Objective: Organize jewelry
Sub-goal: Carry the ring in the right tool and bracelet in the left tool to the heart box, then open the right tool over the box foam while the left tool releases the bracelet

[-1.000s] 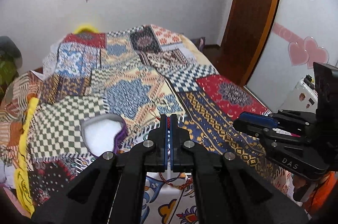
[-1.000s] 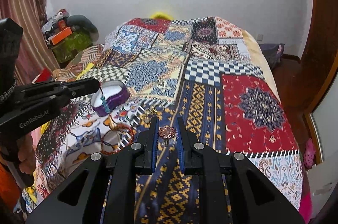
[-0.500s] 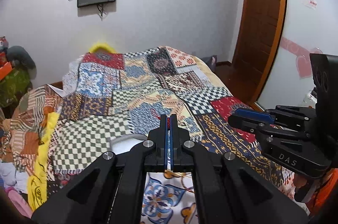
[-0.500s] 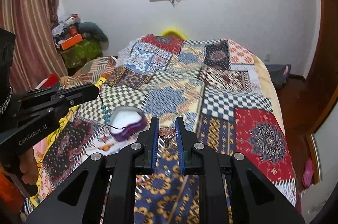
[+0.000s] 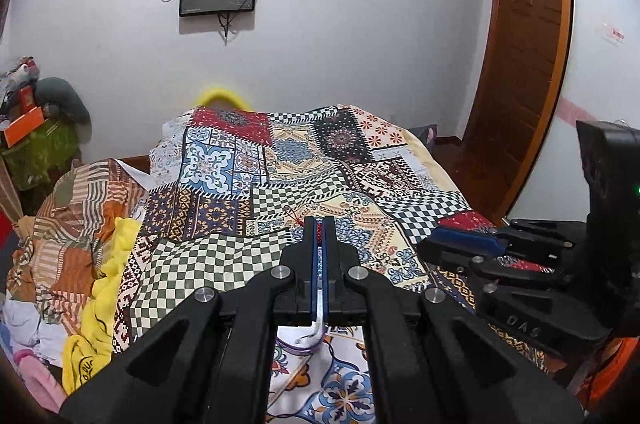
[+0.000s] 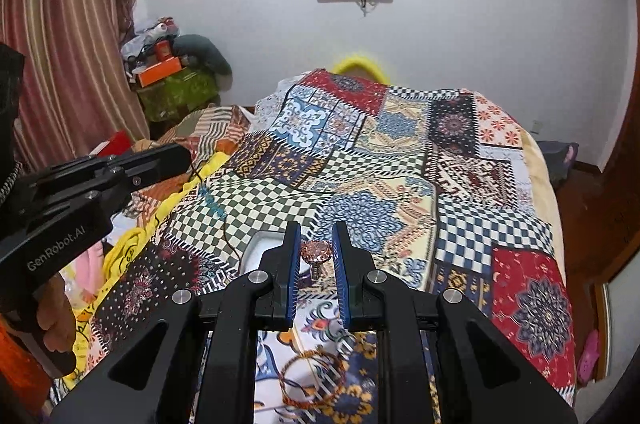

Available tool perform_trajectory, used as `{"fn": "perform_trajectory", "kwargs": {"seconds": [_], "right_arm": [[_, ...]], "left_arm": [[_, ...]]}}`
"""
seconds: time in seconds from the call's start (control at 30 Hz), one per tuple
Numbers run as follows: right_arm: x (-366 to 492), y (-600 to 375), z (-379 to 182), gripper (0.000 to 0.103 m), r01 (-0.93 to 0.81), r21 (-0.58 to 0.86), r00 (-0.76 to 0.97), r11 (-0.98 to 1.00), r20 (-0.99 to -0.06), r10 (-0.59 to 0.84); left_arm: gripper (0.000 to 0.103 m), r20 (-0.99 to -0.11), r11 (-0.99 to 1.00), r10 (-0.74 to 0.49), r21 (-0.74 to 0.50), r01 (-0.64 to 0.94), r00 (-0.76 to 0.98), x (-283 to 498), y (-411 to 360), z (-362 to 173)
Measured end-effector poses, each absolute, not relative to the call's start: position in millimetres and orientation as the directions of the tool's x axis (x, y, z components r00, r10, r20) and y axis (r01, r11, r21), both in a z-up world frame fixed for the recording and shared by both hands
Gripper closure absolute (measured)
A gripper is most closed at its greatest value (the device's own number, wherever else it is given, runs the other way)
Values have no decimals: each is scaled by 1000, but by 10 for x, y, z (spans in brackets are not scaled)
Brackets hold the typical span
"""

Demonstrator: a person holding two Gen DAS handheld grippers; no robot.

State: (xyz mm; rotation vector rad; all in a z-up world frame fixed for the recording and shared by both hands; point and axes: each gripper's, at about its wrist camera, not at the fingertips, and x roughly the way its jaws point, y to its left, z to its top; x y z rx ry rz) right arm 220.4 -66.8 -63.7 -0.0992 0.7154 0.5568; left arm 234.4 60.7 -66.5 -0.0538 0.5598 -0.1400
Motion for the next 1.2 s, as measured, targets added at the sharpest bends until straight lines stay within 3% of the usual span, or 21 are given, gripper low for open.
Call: {"fn": "perform_trajectory", "kwargs": {"seconds": [0.63, 1.2], "right_arm": [[2640, -217, -1079, 89, -584, 39, 500, 811, -770, 397], [2892, 10, -1498, 89, -629, 103, 317, 771, -872, 374]], "left_arm": [[103, -652, 990, -142, -108, 94, 745, 2830, 744, -1370], [103, -778, 982, -190, -153, 112, 598, 2882, 835, -2100]]}}
